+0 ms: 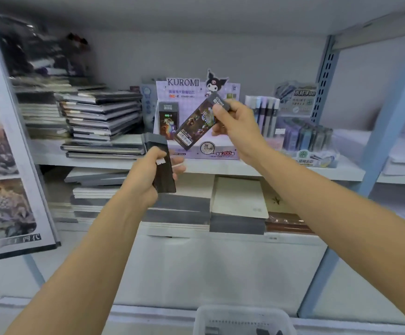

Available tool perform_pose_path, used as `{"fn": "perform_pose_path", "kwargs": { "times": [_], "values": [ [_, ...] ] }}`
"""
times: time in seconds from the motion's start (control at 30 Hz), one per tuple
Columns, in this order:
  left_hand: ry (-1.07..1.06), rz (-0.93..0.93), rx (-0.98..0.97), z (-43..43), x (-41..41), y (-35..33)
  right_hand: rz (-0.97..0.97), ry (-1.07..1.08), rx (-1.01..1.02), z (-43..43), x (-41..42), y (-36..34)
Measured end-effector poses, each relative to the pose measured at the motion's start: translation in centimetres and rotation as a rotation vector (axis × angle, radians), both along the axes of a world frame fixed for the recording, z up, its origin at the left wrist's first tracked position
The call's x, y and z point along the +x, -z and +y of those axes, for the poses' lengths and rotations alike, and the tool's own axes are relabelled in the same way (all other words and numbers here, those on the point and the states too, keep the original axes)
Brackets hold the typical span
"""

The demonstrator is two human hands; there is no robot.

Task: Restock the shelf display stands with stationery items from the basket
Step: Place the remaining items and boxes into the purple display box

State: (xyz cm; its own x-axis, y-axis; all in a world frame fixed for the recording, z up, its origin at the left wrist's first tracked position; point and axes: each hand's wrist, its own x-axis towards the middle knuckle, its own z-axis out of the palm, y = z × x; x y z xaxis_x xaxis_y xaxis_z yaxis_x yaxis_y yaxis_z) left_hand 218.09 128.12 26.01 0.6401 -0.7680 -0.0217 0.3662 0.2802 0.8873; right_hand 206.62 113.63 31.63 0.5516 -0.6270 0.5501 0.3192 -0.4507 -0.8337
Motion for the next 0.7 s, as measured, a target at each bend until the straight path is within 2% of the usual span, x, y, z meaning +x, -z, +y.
{"fn": "perform_pose_path", "kwargs": {
  "times": [0.23, 0.47, 0.7],
  "values": [
    [-0.127, -0.098, -0.094, -1.5, 3.6, -1.1, 0.116, 0.087, -0.297, -1.7, 4.6, -2.1],
    [-0.206, -0.208, -0.099, -2.1, 5.4, -0.6, 0.195, 0.123, -0.472, -2.9, 8.1, -1.5],
    [-0.229, -0.199, -0.108, -1.2, 6.4, -1.2, 0.420, 0.087, -0.668, -3.8, 9.9, -2.8]
  ]
}}
